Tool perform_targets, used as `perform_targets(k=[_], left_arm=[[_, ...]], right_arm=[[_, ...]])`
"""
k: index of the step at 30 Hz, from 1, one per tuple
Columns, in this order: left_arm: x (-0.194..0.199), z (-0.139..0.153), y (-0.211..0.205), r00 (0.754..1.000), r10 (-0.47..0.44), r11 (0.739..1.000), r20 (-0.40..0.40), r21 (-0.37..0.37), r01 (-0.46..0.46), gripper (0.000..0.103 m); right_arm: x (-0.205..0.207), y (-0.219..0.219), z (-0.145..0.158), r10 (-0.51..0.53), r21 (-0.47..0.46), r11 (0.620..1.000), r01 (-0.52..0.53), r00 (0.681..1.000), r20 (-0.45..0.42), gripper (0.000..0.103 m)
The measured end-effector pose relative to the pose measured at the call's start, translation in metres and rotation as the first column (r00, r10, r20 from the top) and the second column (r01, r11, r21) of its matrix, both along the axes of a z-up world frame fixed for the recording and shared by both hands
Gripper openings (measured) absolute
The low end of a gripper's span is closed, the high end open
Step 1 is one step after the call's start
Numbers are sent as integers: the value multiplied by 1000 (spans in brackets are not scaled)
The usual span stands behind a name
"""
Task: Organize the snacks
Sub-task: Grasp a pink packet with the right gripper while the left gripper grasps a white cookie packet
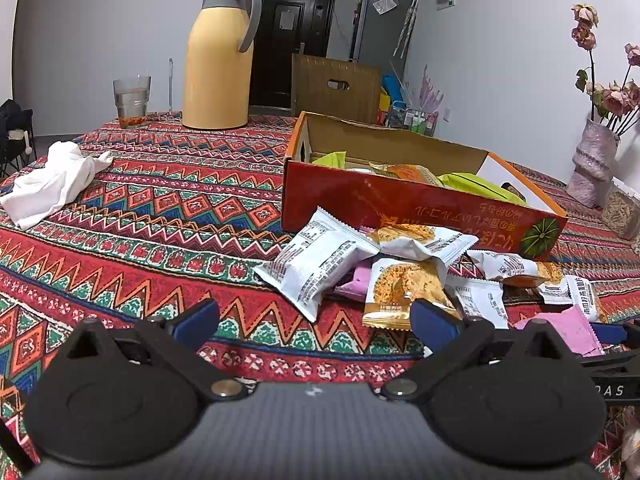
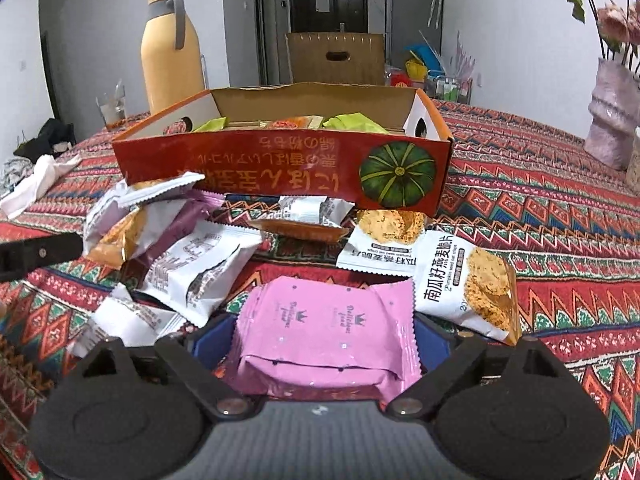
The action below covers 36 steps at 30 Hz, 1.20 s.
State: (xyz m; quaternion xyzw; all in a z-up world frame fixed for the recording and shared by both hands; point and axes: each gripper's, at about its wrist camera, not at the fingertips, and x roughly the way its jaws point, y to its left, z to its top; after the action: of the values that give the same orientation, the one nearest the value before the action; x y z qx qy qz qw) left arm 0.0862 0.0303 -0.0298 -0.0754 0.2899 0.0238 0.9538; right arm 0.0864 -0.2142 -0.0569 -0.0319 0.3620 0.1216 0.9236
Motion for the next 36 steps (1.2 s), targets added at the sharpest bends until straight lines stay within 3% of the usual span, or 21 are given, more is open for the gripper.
perform_targets(k=[2, 6, 10, 17, 21, 26, 30, 36], left_arm=[[0, 0, 0, 1000, 1, 1000, -1, -2, -1, 103], [1, -1, 0, 1000, 3, 1000, -5, -1, -3, 103], [1, -1, 1, 1000, 8, 1000, -11, -3, -8, 103], [0, 6, -4, 1000, 11, 1000, -29, 20, -10, 103], [-5, 16, -16, 999, -29, 1000, -37, 3, 29, 103], [-10, 20, -47, 994, -99, 994, -46, 46, 101, 103], [-7, 15, -68, 986, -140, 988, -85, 60, 145, 103], [3, 0, -88, 976, -130, 988, -174, 60, 142, 103]], right_arm=[[-2, 1, -1, -2, -1, 1000, 2, 1000, 13, 89], [-7, 1, 1, 12, 2, 1000, -13, 999, 41, 68], [-15, 0, 2, -4, 5, 1000, 3, 997, 72, 62], [-39, -10, 14, -38, 48, 998, 31, 988, 152, 62], [-48, -17, 19, -56, 66, 997, 45, 983, 177, 62], [-55, -25, 21, -70, 86, 995, 54, 978, 198, 62], [-62, -32, 21, -76, 101, 993, 56, 975, 207, 62], [-71, -44, 18, -92, 123, 990, 67, 972, 216, 62]])
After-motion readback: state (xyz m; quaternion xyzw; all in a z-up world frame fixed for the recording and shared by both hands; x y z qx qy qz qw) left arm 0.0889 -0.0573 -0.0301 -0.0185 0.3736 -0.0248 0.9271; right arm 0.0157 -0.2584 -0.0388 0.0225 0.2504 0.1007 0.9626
